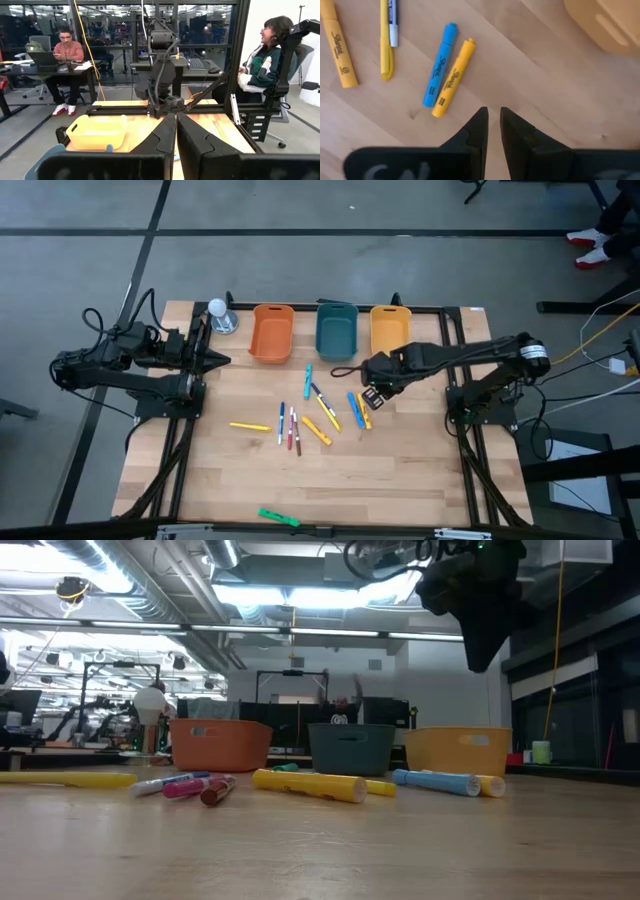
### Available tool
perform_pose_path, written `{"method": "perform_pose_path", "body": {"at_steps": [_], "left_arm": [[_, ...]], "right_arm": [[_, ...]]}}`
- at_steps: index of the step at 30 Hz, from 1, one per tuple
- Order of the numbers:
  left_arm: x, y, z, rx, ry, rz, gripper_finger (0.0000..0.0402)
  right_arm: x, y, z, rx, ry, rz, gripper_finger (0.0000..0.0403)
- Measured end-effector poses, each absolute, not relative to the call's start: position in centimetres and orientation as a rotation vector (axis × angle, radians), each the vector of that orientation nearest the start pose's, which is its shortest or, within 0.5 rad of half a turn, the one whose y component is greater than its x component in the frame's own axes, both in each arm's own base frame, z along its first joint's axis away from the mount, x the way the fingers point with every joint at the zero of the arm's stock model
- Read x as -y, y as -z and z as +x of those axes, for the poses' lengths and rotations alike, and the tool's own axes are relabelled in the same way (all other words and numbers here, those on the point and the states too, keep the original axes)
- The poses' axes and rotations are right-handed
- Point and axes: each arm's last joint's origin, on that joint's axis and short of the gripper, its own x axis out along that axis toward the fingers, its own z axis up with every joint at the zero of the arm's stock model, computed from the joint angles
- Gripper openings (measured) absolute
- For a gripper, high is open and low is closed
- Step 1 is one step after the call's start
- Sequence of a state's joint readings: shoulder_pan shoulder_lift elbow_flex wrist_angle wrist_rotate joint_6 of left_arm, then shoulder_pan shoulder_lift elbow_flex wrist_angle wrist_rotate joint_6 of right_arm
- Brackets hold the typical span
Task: Pick & Place Markers
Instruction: Put the right yellow highlighter pen into the yellow bin
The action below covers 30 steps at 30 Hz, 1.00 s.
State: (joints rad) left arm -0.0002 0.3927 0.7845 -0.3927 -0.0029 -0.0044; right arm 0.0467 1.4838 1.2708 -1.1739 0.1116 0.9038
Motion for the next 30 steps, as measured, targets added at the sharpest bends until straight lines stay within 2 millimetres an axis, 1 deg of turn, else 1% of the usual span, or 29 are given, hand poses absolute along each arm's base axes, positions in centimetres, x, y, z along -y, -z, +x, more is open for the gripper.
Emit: {"method": "perform_pose_path", "body": {"at_steps": [3,5,10,15,20,24,30], "left_arm": [[0.0,-35.3,7.6,-0.001,-0.003,-0.004,0.0008],[0.0,-35.3,7.6,-0.001,-0.003,-0.004,0.0009],[0.0,-35.3,7.6,-0.001,-0.003,-0.004,0.0013],[0.0,-35.3,7.6,-0.001,-0.003,-0.004,0.0010],[0.0,-35.3,7.6,-0.001,-0.003,-0.004,0.0009],[0.0,-35.3,7.6,-0.001,-0.003,-0.004,0.0012],[0.0,-35.3,7.6,-0.001,-0.003,-0.004,0.0010]], "right_arm": [[-1.3,-27.6,27.0,-1.235,0.667,0.657,0.0055],[-1.6,-27.4,27.2,-1.234,0.665,0.659,0.0066],[-2.2,-26.7,28.0,-1.233,0.653,0.656,0.0118],[-2.3,-25.7,28.6,-1.257,0.689,0.668,0.0172],[-2.4,-24.6,29.5,-1.271,0.711,0.674,0.0210],[-2.4,-23.7,30.2,-1.268,0.713,0.679,0.0226],[-2.5,-22.6,31.1,-1.272,0.718,0.679,0.0229]]}}
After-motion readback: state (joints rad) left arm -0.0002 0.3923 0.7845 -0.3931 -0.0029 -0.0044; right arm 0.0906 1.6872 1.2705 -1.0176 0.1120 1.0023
